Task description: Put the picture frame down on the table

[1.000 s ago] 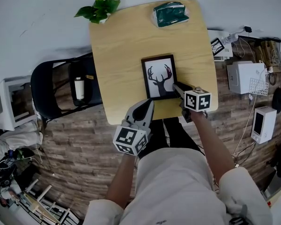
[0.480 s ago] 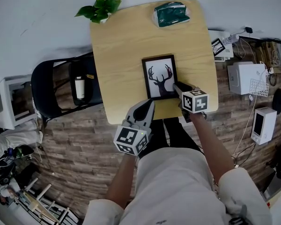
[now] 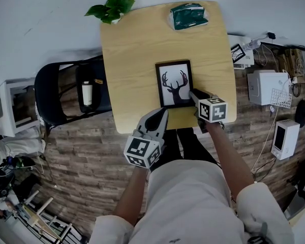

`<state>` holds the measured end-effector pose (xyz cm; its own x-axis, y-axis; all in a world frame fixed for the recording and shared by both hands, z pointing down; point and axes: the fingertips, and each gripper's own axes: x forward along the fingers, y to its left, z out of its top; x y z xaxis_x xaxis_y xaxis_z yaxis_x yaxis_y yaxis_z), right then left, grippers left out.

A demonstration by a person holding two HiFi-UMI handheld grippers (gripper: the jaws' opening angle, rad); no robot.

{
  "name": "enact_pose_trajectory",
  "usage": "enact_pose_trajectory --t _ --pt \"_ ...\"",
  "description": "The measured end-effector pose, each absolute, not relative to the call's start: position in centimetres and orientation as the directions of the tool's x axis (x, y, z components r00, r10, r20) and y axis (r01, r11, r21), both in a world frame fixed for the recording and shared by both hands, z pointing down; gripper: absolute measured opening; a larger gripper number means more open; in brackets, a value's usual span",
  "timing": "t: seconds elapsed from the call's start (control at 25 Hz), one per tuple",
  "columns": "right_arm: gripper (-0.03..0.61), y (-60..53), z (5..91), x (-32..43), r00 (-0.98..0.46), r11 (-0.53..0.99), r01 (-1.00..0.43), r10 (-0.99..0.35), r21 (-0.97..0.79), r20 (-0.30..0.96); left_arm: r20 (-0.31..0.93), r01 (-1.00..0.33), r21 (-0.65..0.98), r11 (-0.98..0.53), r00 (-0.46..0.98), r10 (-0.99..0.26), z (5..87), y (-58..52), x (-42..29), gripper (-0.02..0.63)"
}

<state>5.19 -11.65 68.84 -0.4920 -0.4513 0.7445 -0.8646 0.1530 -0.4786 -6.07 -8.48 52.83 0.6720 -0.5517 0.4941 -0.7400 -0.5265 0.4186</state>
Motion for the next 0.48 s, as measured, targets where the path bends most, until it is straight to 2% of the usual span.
enact_pose_trajectory --t 0.48 --pt "0.069 -11.8 65.1 6.1 -0.501 0.255 -0.865 -0.489 -0.433 0.714 0.470 -0.758 0.382 -0.529 0.652 -0.595 50.5 -7.7 -5.0 0.006"
